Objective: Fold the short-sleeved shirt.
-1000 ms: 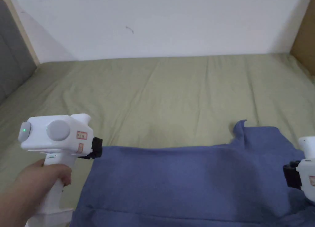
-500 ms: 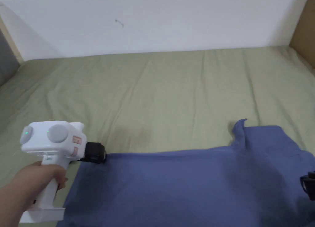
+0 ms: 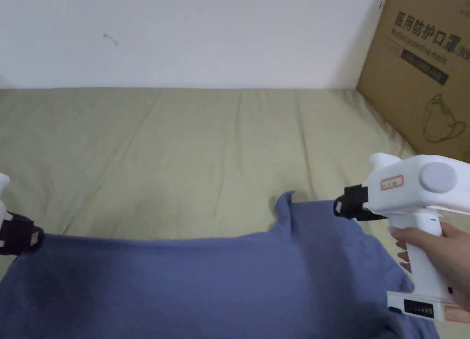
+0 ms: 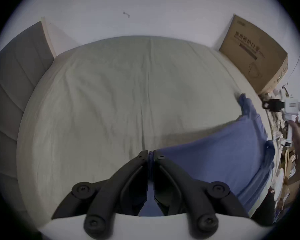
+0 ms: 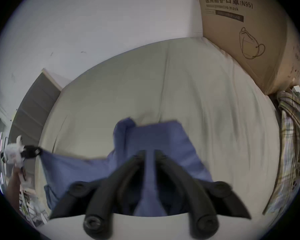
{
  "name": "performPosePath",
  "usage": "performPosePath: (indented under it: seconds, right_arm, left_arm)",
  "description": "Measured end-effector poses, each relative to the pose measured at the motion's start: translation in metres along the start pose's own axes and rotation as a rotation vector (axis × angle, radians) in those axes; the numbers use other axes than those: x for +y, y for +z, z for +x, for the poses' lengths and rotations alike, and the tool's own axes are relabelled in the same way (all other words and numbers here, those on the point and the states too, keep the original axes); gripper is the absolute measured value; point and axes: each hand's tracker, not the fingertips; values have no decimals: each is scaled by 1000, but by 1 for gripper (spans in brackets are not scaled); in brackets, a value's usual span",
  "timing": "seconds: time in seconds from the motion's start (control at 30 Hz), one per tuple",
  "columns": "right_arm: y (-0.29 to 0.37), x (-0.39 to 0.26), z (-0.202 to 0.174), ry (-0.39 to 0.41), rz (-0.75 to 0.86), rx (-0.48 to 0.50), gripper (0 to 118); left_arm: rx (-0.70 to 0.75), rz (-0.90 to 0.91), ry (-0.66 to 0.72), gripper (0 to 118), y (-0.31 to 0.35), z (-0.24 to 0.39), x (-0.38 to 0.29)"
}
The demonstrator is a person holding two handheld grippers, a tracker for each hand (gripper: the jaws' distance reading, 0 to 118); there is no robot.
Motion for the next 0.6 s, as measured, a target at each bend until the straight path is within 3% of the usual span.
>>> performPosePath:
  seconds: [0.03, 0.07, 0.1, 0.13, 0.3, 0.4, 0.47, 0.53, 0.57, 0.6]
  right_arm:
    - [-8, 6, 2, -12, -2, -27, 28]
    - [-16, 11, 6, -37, -6, -51, 56]
    - [-25, 15, 10, -47, -32, -60, 95]
    - [-35, 19, 13, -55, -51, -67, 102]
    - [-70, 17, 35, -104, -177, -166, 102]
    - [-79, 10, 32, 5, -220, -172, 102]
    - [-76, 7, 22, 95, -227, -192, 96]
    - [-68, 8, 14, 111, -205, -141, 43]
    - [-63, 9, 13, 122, -206, -175, 19]
    - [-55, 10, 14, 129, -201, -180, 1]
  left_arm:
    - [-6, 16, 20, 4, 5, -1, -1]
    - [-10, 27, 40, 4, 9, -2, -1]
    - [-20, 35, 55, 4, 12, -3, 0]
    - [-26, 35, 61, 4, 15, -4, 0]
    - [-36, 40, 81, 4, 23, -3, -3]
    - [-30, 25, 82, 4, 21, -2, -6]
    - [-20, 13, 71, 4, 18, -2, -8]
    - [-16, 7, 71, 4, 18, -1, -11]
    - [-16, 5, 78, 4, 18, -2, -13]
    - [-18, 2, 85, 4, 18, -3, -13]
